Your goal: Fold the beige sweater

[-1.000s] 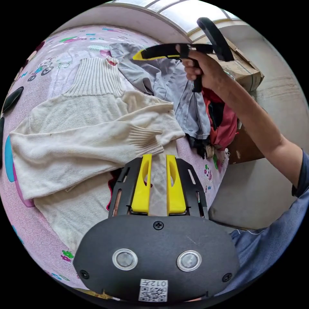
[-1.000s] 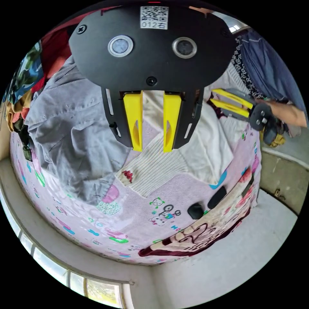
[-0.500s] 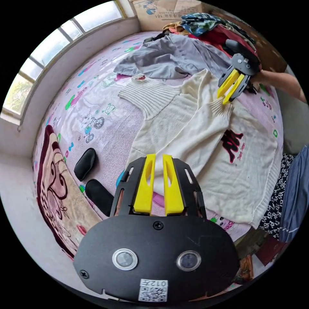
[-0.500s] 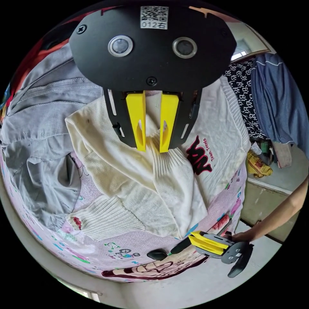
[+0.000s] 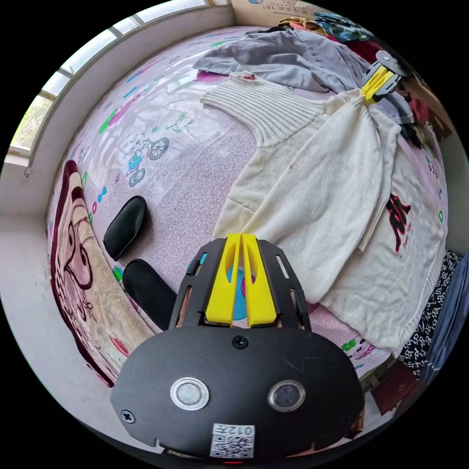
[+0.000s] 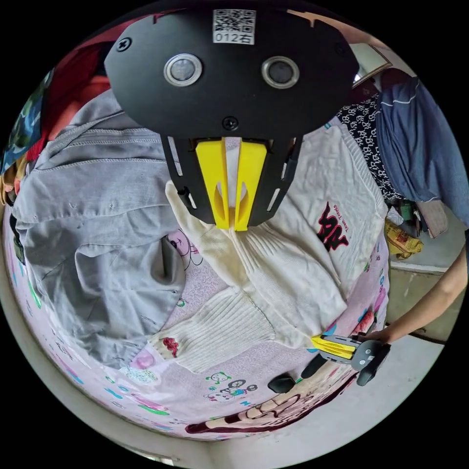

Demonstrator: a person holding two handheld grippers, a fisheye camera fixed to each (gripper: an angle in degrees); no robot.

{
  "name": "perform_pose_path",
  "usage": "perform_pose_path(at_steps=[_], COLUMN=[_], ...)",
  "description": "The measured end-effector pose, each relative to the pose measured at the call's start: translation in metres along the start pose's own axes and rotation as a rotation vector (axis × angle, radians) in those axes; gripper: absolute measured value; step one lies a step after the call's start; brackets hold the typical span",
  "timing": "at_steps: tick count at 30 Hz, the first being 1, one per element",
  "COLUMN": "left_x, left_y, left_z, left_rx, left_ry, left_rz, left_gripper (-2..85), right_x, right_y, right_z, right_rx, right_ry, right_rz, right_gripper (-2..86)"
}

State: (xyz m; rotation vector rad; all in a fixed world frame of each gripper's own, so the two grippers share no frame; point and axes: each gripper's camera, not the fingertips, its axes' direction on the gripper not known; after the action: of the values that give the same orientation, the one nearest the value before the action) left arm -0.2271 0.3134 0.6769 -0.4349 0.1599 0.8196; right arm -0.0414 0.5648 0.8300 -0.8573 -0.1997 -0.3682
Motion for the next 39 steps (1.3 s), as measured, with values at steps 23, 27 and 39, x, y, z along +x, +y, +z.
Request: perform_pose_path(at_steps=[23,27,39], left_x=[0.077,0.073,0.024], left_y=[0.015,0.024,0.033], left_z=[-0.002,0.013,0.046], left_rx=[0.123,0.116,0.108], left_ry=[0.118,0.086,0.173], left_rz=[-0.078,-0.080,-0.073], left_gripper=[0.1,0.2,0.3], right_x=[-0.091,-0.087,-0.058], right_y=[0.030,0.035,0.038], right_z=[0.011,0.015,0.019], right_rx=[0.069,0.030,-0.051], right_ry=[0.218,0.223,0.174], right_rz=[-0.035,-0.026,-0.035], right_gripper=[2.7,1.8,2.0])
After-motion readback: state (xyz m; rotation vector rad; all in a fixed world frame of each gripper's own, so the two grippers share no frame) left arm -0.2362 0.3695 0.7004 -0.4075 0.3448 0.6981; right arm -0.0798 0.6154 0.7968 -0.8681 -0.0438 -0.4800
